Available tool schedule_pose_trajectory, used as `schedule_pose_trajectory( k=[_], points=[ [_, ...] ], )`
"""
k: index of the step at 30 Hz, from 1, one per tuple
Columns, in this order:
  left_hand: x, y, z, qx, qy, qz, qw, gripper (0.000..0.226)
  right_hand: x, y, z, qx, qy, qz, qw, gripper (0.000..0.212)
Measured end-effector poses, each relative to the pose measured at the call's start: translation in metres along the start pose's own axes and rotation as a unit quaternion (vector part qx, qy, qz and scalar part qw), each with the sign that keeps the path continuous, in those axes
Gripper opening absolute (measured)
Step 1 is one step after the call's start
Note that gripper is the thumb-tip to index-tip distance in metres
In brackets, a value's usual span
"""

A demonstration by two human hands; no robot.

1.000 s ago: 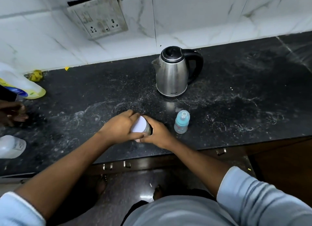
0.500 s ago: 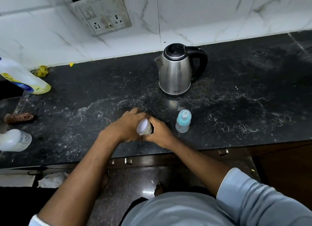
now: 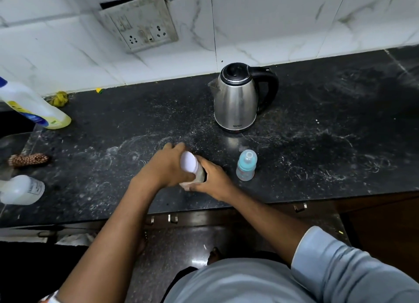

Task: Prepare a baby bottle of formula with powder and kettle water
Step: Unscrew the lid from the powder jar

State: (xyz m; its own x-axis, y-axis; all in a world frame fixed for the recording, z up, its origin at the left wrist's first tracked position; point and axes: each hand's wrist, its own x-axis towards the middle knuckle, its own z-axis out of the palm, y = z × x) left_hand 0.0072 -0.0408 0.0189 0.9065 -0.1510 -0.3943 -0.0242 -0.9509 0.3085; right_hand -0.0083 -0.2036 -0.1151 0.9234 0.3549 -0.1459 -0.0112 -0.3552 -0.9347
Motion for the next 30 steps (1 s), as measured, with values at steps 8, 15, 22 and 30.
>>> schedule_pose_trajectory(
  k=[8, 15, 22, 30],
  points=[
    [-0.024, -0.082, 0.022, -0.380, 0.178, -0.062, 0.906, 0.073, -0.003, 0.000, -0.001, -0.024, 0.007, 0.001, 1.000, 0.103],
    [-0.019, -0.117, 0.088, -0.305, 0.210, -0.135, 0.919, 0.121, -0.008, -0.009, -0.002, -0.033, 0.003, 0.015, 0.999, 0.109],
    [-0.010, -0.140, 0.097, -0.193, 0.165, -0.157, 0.954, 0.132, -0.034, -0.029, -0.014, -0.039, 0.031, -0.045, 0.998, 0.084],
    [-0.020, -0.125, 0.087, -0.202, 0.186, -0.138, 0.951, 0.114, -0.078, -0.050, -0.060, -0.148, 0.248, -0.258, 0.922, 0.018]
  ],
)
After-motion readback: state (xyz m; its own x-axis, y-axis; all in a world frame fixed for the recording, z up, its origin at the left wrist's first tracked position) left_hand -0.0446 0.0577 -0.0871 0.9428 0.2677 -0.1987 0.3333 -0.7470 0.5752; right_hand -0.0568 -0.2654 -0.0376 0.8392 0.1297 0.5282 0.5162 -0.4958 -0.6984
